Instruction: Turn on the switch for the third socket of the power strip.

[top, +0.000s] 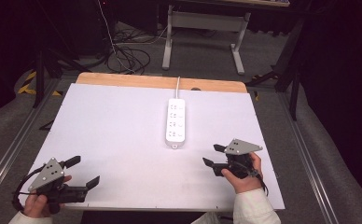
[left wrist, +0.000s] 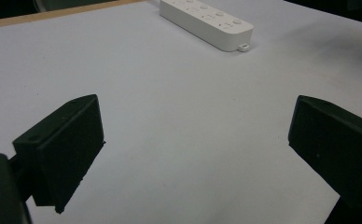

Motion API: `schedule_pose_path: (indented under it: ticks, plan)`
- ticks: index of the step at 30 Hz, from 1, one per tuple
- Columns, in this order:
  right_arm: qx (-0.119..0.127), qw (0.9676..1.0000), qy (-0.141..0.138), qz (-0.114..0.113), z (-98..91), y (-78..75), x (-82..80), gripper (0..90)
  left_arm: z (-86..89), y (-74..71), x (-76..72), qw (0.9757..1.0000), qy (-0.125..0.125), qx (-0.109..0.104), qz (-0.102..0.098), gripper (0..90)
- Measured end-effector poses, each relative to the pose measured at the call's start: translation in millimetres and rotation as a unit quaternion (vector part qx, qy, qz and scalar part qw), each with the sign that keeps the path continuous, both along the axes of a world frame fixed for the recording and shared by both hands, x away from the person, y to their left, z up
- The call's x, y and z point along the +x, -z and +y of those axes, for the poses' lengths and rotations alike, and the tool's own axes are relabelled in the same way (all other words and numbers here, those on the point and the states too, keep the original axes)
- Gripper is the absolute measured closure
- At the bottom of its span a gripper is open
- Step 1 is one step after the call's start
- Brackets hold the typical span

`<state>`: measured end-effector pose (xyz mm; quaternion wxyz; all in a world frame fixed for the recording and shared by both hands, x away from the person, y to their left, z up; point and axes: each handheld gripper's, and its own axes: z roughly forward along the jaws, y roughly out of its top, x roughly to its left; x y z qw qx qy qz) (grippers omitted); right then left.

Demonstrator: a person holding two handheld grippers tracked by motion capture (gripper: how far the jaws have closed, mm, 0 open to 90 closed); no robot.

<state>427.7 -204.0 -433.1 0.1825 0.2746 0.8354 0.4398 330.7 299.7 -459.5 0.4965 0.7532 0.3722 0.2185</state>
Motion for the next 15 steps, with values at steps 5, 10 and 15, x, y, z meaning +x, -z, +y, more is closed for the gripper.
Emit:
schedule_pose_path:
  ticks: [5,10,15]
  plan:
    - [-0.004,0.9999,-0.009,-0.006,9.1,-11.4,8.5,36.9,0.0,0.4,0.2,1.0000,-0.004,0.001,0.001,3.9]
    - [-0.006,0.9998,-0.017,-0.012,19.4,-21.5,16.8,38.2,-0.6,0.8,0.2,1.0000,-0.005,0.001,0.002,3.9]
    - [-0.011,0.9996,-0.022,-0.012,29.1,-28.7,26.8,39.7,-0.4,0.7,0.2,1.0000,-0.005,0.003,0.002,3.9]
